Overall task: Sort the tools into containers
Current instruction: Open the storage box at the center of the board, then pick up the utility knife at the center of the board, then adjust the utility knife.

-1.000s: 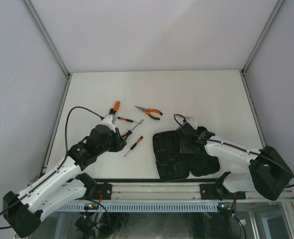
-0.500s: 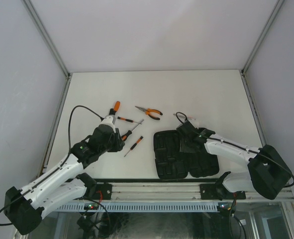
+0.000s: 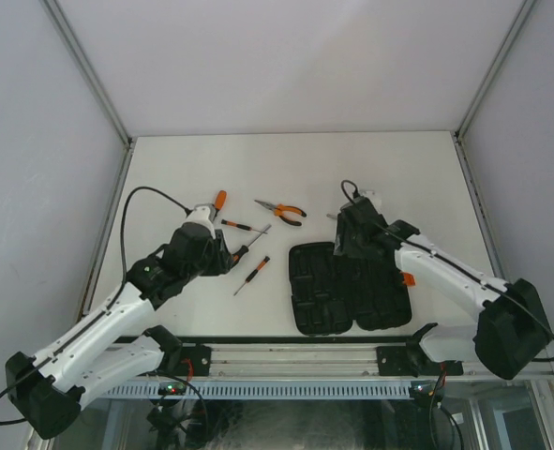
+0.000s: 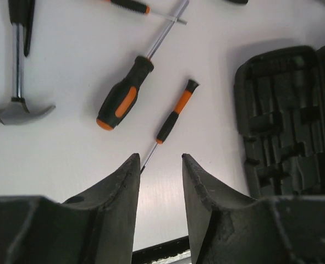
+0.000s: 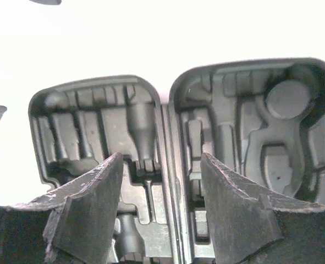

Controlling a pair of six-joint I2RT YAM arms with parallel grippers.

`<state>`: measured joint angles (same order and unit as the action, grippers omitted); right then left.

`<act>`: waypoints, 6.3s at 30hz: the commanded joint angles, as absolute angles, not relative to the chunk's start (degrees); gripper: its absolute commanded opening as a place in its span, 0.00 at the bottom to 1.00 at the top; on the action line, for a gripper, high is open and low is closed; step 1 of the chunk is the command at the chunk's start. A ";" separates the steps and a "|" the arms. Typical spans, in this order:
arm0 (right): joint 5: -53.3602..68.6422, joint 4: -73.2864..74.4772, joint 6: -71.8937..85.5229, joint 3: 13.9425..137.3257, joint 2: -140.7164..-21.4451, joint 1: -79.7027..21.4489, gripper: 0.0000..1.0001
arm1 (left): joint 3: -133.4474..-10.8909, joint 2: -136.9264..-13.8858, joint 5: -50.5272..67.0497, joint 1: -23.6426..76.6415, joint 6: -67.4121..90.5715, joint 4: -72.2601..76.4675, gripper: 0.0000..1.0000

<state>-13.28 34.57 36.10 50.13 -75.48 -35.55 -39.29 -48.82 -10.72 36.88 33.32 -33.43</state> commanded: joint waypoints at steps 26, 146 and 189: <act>3.72 28.63 6.55 69.01 -92.82 -16.32 0.58 | -49.44 -48.91 -2.28 20.03 22.92 -32.22 0.59; 4.12 -8.11 42.21 43.24 -57.77 -52.76 0.00 | -47.43 -40.96 -3.26 43.56 43.75 -12.77 0.63; 5.54 -5.52 31.96 48.96 -61.74 -57.31 0.01 | -46.12 -49.45 1.02 48.89 43.54 -6.67 0.03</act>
